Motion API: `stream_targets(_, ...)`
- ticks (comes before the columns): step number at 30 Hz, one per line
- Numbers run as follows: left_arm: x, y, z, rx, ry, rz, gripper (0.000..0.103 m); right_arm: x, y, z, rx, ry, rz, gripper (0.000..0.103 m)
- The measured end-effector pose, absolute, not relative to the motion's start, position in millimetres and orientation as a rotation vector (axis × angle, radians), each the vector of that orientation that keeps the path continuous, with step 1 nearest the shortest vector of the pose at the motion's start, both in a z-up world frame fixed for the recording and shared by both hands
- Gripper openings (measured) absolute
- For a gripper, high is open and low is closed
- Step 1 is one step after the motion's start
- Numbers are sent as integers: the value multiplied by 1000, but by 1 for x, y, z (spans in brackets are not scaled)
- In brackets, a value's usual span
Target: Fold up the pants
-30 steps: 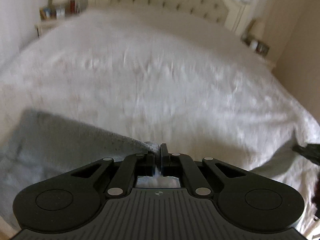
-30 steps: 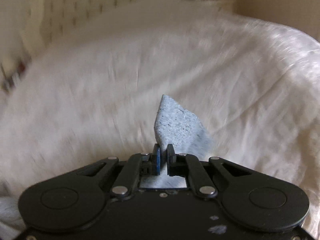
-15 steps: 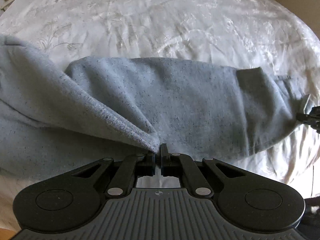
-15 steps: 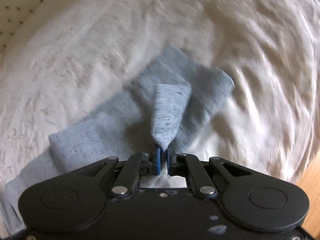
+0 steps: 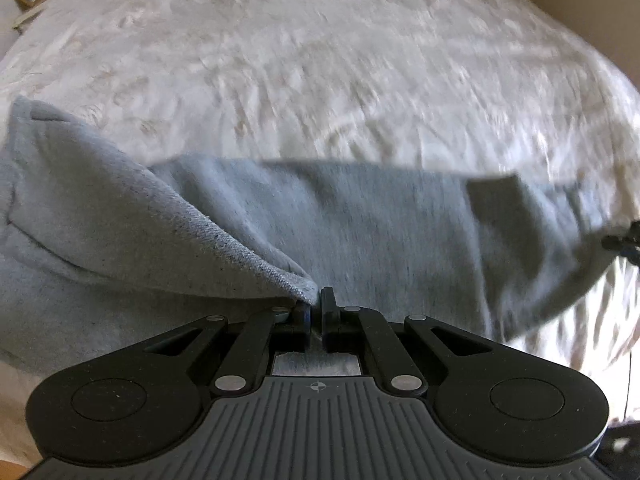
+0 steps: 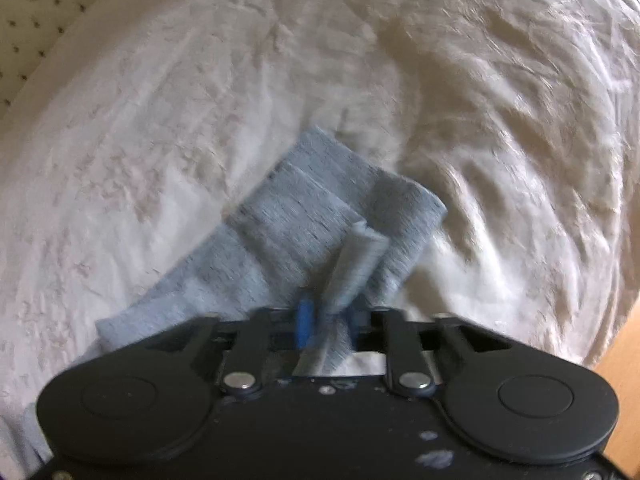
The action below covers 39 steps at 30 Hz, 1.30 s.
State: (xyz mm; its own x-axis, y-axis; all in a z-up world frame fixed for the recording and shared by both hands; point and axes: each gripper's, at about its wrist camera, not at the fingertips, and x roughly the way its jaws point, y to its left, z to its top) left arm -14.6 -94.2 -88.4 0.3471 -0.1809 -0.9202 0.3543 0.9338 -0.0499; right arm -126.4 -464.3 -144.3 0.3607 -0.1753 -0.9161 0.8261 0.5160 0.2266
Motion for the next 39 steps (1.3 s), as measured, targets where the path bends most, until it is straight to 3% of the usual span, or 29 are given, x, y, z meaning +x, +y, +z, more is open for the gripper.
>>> stream_targets(6,-12,-94,-16,132,845,-276,4,-103,-474,-79,720,805,-599,9)
stream_targets(9,-25,-89,-6,112,775,-251,4,-107,-480,-47,691,688,-567,9)
stream_targets(12,-37,-91,-47,140,913,-283,4,-118,-484,-49,677,703,-574,9)
stream_targets(15,-44,-104,-108,205,1141,-297,4,-127,-490,-90,691,841,-624,9)
stream_targets(18,-50,-107,-139,208,1241,-276,4,-136,-495,-135,711,992,-683,9)
stream_targets(27,-40,-112,-151,218,1259,-258,4,-147,-500,-142,746,1015,-666,15)
stream_targets(29,-39,-112,-150,223,1257,-258,4,-152,-502,-141,763,1000,-679,28)
stream_targets(31,-38,-115,-152,230,1260,-256,4,-159,-504,-142,749,998,-733,35)
stream_targets(39,-37,-115,-152,223,1271,-247,4,-170,-528,-157,866,966,-774,37)
